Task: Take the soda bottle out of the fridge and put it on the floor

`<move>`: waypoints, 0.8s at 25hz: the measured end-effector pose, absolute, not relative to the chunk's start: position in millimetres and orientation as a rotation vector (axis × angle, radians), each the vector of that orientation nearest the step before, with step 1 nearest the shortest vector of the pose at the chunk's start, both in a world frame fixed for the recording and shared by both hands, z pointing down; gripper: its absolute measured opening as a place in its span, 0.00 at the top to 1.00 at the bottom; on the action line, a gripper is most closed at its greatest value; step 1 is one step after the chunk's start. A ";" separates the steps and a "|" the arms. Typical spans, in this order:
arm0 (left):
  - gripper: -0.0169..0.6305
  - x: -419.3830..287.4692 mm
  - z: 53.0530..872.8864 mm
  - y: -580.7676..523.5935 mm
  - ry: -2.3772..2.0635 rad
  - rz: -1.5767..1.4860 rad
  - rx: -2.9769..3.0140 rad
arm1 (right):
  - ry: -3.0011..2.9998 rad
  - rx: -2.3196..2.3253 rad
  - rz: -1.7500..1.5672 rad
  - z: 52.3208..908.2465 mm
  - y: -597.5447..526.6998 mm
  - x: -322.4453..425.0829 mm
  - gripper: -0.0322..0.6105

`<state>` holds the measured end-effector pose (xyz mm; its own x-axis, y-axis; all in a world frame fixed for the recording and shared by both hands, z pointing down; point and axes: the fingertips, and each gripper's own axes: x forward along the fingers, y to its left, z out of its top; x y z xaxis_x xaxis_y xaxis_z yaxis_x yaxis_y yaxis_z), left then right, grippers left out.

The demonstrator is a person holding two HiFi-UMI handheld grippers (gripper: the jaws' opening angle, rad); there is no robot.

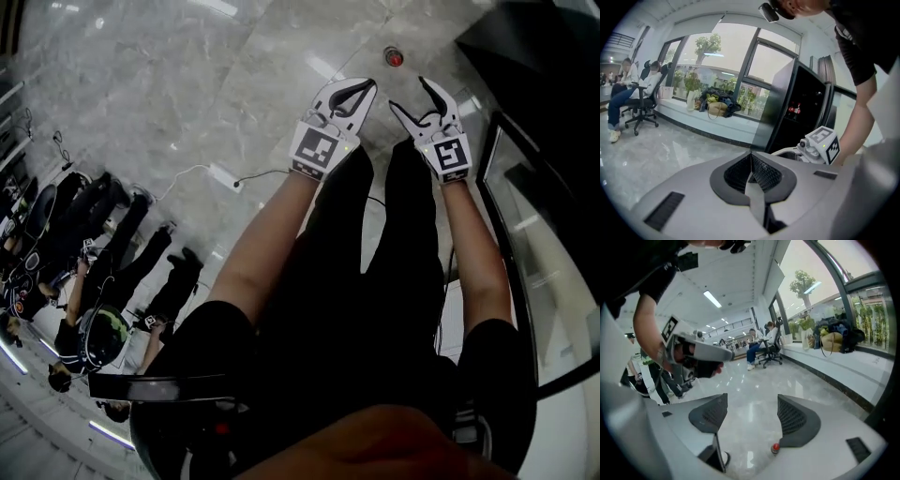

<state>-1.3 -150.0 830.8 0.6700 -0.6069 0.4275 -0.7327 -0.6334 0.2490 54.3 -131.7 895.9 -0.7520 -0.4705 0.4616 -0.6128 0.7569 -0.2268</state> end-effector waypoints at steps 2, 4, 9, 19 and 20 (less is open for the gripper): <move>0.97 -1.8 770.5 -135.3 -1.020 0.415 2.513 | -2.689 0.821 0.475 810.6 -118.2 49.0 0.45; 0.97 -1.4 707.8 -120.3 -0.986 0.396 2.558 | -2.740 0.846 0.499 732.6 -107.3 47.5 0.45; 0.97 -8.2 558.7 -87.7 -0.920 0.309 2.689 | -2.863 0.898 0.445 569.7 -84.5 30.9 0.51; 0.97 -12.6 408.3 -32.0 -0.776 0.167 2.829 | -2.978 0.943 0.287 394.2 -23.5 20.2 0.83; 0.97 -13.1 397.3 -20.7 -0.762 0.169 2.835 | -2.961 0.967 0.292 383.4 -12.3 21.6 0.85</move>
<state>-13.1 -20.7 397.3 0.8604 -0.4834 0.1617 -0.5064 -0.8467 0.1633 21.6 -12.3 383.4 -0.8087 -0.5840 0.0698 -0.5864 0.7914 -0.1725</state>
